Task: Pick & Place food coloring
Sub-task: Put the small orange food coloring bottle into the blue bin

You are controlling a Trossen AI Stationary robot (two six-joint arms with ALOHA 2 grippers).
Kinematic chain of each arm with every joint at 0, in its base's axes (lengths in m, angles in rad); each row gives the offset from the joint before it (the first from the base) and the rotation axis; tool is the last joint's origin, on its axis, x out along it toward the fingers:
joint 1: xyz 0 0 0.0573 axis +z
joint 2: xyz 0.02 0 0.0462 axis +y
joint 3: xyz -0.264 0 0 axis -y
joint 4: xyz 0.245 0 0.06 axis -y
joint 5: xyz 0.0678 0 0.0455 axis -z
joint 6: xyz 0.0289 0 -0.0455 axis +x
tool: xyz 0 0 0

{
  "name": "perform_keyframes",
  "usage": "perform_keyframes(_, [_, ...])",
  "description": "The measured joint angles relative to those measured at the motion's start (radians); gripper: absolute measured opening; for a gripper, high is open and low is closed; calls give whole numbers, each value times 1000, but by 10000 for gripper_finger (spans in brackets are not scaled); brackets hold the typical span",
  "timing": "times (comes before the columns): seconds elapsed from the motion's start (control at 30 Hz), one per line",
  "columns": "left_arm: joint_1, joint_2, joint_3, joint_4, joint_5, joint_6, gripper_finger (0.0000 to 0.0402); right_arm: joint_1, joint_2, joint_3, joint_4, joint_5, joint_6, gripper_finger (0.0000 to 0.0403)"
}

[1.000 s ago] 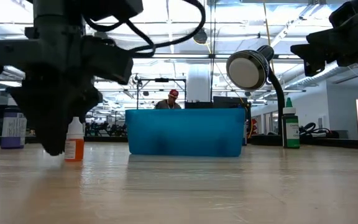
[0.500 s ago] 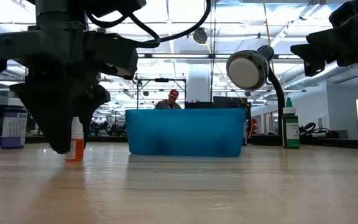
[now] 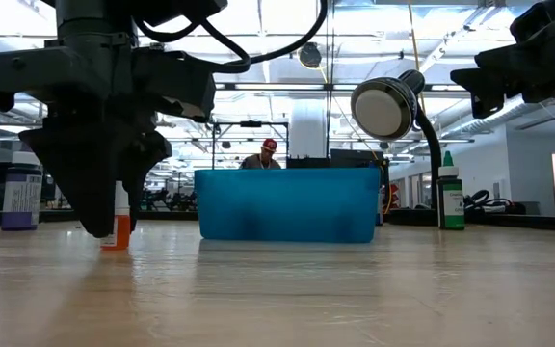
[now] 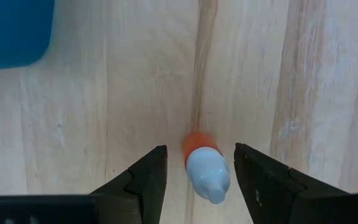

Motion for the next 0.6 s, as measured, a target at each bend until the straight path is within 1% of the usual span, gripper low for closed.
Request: perform_keyframes(0.6, [-2,6,0,23,-27,14,186,0,0,0,0,0,0,166])
